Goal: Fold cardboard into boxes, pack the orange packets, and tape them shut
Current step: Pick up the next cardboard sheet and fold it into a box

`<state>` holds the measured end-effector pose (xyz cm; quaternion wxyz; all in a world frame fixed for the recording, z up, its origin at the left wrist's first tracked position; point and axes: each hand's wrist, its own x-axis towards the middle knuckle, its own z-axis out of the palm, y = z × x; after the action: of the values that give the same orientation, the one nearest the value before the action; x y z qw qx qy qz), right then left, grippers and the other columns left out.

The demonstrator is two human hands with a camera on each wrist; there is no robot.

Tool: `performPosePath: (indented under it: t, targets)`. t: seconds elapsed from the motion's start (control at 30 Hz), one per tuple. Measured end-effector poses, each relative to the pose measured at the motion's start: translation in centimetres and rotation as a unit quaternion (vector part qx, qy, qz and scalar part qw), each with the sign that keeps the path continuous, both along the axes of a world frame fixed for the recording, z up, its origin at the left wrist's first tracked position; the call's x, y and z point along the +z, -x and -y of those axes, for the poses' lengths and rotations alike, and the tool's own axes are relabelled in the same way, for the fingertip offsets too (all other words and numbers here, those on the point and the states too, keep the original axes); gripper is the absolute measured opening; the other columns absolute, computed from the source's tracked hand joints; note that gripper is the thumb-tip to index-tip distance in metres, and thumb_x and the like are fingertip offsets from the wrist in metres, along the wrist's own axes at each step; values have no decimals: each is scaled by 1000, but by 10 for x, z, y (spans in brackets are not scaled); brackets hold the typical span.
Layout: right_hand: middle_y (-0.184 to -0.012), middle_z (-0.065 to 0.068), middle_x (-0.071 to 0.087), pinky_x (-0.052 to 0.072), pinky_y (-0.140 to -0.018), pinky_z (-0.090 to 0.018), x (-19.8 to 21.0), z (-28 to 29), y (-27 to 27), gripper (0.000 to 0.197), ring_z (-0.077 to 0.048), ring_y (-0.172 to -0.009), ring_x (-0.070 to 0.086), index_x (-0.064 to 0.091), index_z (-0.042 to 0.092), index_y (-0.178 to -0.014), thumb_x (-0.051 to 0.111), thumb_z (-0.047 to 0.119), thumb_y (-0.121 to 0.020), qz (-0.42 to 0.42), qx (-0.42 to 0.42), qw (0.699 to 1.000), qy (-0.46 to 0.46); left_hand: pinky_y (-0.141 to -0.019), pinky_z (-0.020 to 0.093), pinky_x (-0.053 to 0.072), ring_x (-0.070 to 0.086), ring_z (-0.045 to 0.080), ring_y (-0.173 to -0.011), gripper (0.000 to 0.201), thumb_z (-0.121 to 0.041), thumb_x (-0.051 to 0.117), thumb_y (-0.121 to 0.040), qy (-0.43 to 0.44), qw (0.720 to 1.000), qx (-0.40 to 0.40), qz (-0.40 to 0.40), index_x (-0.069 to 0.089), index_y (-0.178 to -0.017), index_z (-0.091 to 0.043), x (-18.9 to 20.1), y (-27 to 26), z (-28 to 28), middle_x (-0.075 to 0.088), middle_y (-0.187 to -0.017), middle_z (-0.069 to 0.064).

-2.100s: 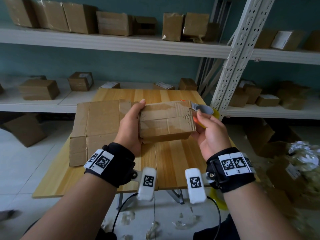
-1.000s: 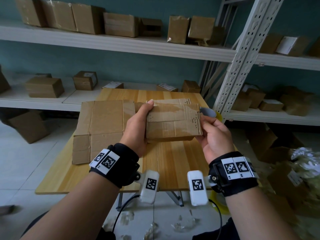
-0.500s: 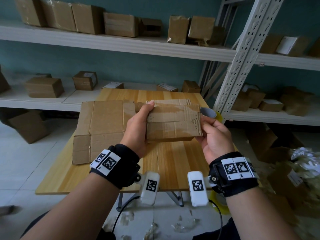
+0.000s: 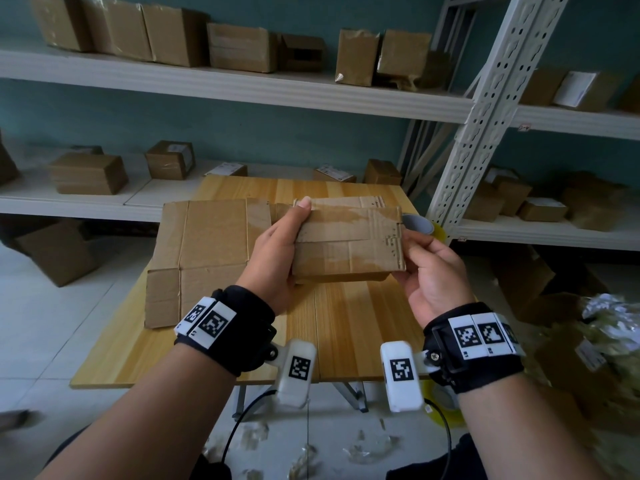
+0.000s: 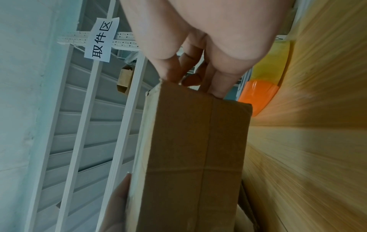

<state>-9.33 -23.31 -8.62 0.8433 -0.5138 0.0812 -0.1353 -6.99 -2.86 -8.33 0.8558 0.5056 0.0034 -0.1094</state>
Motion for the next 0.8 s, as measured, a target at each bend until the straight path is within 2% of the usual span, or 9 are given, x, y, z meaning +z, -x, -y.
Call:
performPosePath:
  t: [0.13,0.17,0.27,0.37,0.47,0.57,0.67,0.73,0.8]
  targets:
    - [-92,-10,80,64,-66,-32,-1,2,-1,2,-21,-84,77,66,9,-93,68,8,-94,11,19,1000,-22,-65,35,62,78,27,-90,58,-58,66,-97,2,1000,4,-9,67,-134,-14,2,1,-1,78,-112,14]
    - [-91,-10,79,64,-65,-32,-1,3,-2,7,-21,-83,77,65,9,-93,70,12,-89,18,29,999,-24,-63,35,61,78,26,-88,58,-58,65,-97,5,1000,3,-12,67,-133,-13,2,2,-1,78,-109,13]
    - [-91,-10,79,65,-67,-32,-1,6,-2,18,-22,-85,76,62,10,-91,73,18,-79,35,60,997,-22,-73,40,63,77,28,-96,59,-60,62,-97,12,1000,-9,-20,69,-132,-13,1,2,-2,77,-118,14]
    - [-96,-11,78,64,-73,-34,-4,6,-2,28,-23,-89,76,65,10,-92,78,27,-75,61,62,996,5,-81,44,64,77,30,-99,54,-61,58,-99,28,999,-24,-33,72,-123,-14,0,3,-1,78,-116,13]
    - [-101,-11,79,63,-80,-38,-5,1,0,46,-26,-96,76,71,11,-98,82,42,-66,68,30,995,71,-90,49,63,77,32,-108,62,-64,59,-98,24,999,-19,-38,70,-131,-13,-2,2,-1,77,-122,14]
    - [-106,-4,81,62,-91,-43,-9,-2,-1,32,-20,-105,77,79,17,-110,78,36,-84,72,-60,979,179,-102,56,58,73,36,-119,72,-68,63,-94,12,999,-20,-30,65,-140,-13,-4,1,0,74,-130,16]
    - [-105,6,81,61,-96,-47,-15,0,-7,15,-12,-106,76,80,28,-112,71,27,-100,95,-123,943,295,-103,57,57,73,36,-119,71,-68,62,-95,2,1000,-16,-17,64,-140,-13,-3,2,2,74,-129,16]
    - [-101,10,81,61,-96,-49,-15,0,-8,16,-11,-104,76,79,37,-102,66,29,-104,96,-129,939,306,-100,56,59,74,35,-116,69,-67,58,-98,-6,1000,-5,1,65,-138,-11,-4,1,4,76,-126,16]
    - [-101,10,81,59,-99,-50,-14,-1,-8,24,-10,-104,75,78,38,-98,57,35,-108,81,-114,945,297,-99,55,60,75,33,-115,69,-67,54,-99,-26,999,10,18,65,-137,-11,-5,0,5,77,-125,14]
